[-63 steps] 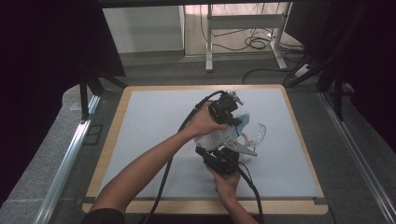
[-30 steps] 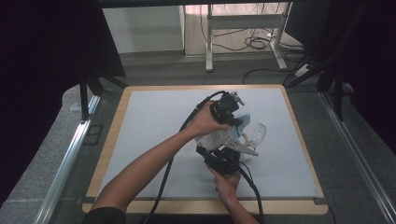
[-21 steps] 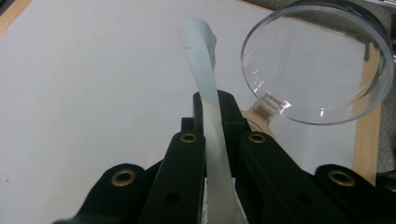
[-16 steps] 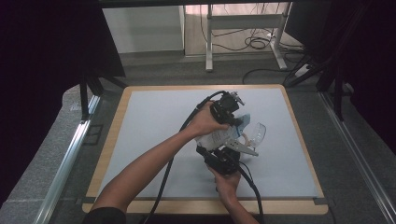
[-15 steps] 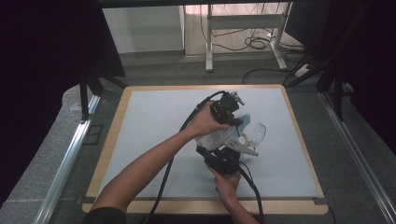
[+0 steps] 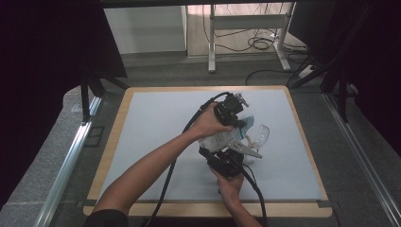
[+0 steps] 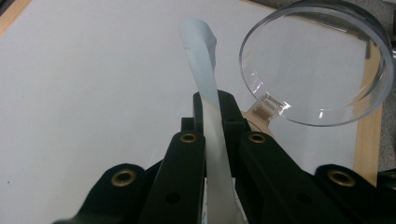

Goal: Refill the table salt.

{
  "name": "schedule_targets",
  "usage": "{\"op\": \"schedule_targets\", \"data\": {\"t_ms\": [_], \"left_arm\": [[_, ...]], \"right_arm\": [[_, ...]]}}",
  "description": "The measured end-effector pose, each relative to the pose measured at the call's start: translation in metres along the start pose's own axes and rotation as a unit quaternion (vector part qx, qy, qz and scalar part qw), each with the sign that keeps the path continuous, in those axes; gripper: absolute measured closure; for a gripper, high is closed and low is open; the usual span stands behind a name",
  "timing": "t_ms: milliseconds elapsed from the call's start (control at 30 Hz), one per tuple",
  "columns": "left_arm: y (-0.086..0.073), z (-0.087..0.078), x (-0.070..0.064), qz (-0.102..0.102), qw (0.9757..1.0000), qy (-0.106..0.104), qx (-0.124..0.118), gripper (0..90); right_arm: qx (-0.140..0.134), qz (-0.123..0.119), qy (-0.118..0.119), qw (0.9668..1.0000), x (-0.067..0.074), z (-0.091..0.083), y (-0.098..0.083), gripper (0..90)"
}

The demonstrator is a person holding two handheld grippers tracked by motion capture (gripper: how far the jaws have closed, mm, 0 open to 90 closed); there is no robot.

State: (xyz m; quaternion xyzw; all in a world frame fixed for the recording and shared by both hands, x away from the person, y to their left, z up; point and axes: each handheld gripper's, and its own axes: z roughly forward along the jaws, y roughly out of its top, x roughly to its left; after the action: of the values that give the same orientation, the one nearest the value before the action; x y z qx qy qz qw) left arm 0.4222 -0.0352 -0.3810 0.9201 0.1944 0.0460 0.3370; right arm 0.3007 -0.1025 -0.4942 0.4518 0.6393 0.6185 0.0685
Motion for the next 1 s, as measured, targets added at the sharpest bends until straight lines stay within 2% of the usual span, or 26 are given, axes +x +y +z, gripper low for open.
{"op": "schedule_targets", "data": {"t_ms": [1000], "left_arm": [[-0.0001, 0.0009, 0.0008, 0.001, 1.0000, 0.000, 0.001, 89.8]], "right_arm": [[-0.004, 0.011, 0.004, 0.9999, 0.0003, 0.0003, 0.0002, 64.5]]}}
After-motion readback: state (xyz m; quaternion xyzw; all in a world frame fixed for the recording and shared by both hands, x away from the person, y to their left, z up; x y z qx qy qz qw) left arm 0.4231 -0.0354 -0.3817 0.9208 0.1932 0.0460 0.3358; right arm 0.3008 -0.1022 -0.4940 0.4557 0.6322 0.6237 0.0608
